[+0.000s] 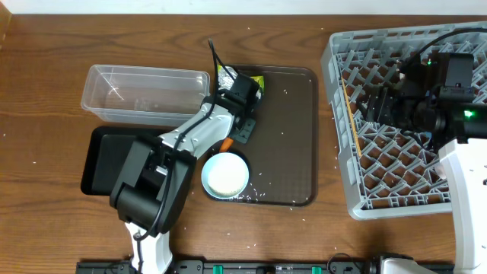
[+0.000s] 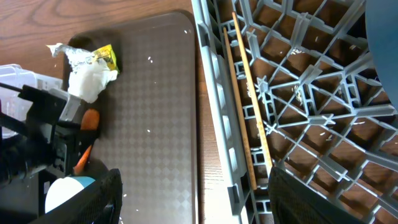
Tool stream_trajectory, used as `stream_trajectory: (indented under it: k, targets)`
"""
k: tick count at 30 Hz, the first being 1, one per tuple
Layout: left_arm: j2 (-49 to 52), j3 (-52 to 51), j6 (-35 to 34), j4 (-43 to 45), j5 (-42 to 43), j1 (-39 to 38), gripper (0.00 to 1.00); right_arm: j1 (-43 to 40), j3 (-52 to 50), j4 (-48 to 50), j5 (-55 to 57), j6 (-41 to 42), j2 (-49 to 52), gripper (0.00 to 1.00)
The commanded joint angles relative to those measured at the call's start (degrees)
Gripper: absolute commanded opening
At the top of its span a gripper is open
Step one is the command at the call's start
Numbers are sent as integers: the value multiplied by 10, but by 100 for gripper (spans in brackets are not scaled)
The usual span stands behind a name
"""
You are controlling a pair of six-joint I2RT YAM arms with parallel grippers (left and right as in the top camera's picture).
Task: Sort waste into correct bins and load items into the dishwasher rack
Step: 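Carry the carrot left over the clear plastic bin and release it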
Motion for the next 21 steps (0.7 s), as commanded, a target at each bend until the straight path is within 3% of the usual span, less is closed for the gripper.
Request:
stream_trajectory:
  k: [1,9,13,17,21]
  targets:
    - [-47,-1,-5,-6,-2,-3,26,-6,7,-2,4,4,0,68]
    - [-145,-1,-5,-12,-7,-2,24,-6,7,-2,4,4,0,68]
    - [-188,-1,-48,3,-53,12,22,-6,7,-2,4,4,0,68]
    - [-206,-1,-128,39,-84,61,22,-6,7,-2,4,4,0,68]
    - [-200,-1,-318,83,-78,137,22,-6,7,-2,4,4,0,68]
